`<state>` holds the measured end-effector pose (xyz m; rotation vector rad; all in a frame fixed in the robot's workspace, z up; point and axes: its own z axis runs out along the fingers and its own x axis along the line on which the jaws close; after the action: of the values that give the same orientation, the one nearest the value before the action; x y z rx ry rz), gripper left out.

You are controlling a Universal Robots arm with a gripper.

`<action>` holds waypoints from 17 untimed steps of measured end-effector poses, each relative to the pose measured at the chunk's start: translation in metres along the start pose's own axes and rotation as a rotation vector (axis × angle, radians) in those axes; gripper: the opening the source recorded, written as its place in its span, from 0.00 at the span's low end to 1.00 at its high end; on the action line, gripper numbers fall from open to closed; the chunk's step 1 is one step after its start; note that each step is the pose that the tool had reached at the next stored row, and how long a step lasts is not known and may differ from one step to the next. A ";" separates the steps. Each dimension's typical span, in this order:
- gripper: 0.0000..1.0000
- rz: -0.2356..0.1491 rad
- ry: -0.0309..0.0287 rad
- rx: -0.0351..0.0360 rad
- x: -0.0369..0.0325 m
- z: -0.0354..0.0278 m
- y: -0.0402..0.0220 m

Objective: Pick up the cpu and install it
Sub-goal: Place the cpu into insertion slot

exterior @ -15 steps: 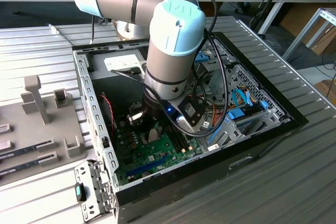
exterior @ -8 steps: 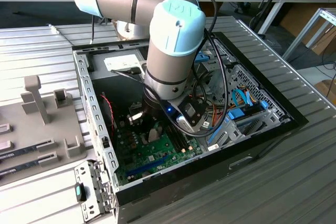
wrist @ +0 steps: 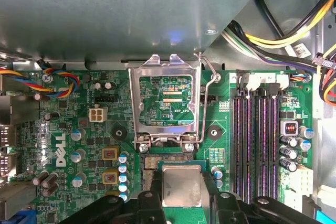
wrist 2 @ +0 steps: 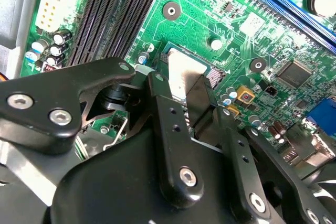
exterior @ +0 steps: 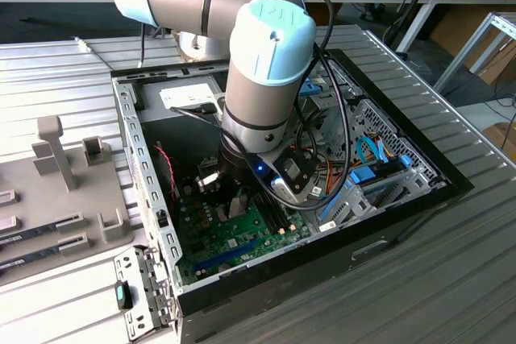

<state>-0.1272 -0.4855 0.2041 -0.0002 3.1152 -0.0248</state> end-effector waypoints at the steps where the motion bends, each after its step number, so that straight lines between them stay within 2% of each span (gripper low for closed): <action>1: 0.39 0.000 0.0000 0.0000 0.0000 0.0000 0.0000; 3: 0.39 0.000 -0.0001 -0.0002 0.0000 0.0000 0.0000; 6: 0.39 0.000 -0.0001 -0.0069 0.0009 -0.0027 -0.0001; 9: 0.39 0.001 -0.0005 -0.0199 0.0025 -0.0062 -0.0001; 10: 0.39 0.001 -0.0008 -0.0270 0.0042 -0.0064 -0.0001; 12: 0.39 0.001 -0.0007 -0.0354 0.0074 -0.0067 -0.0001; 15: 0.39 0.001 -0.0007 -0.0366 0.0099 -0.0066 -0.0008; 17: 0.39 0.001 -0.0006 -0.0349 0.0099 -0.0067 -0.0010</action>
<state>-0.1372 -0.4864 0.2105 0.0006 3.1146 0.0297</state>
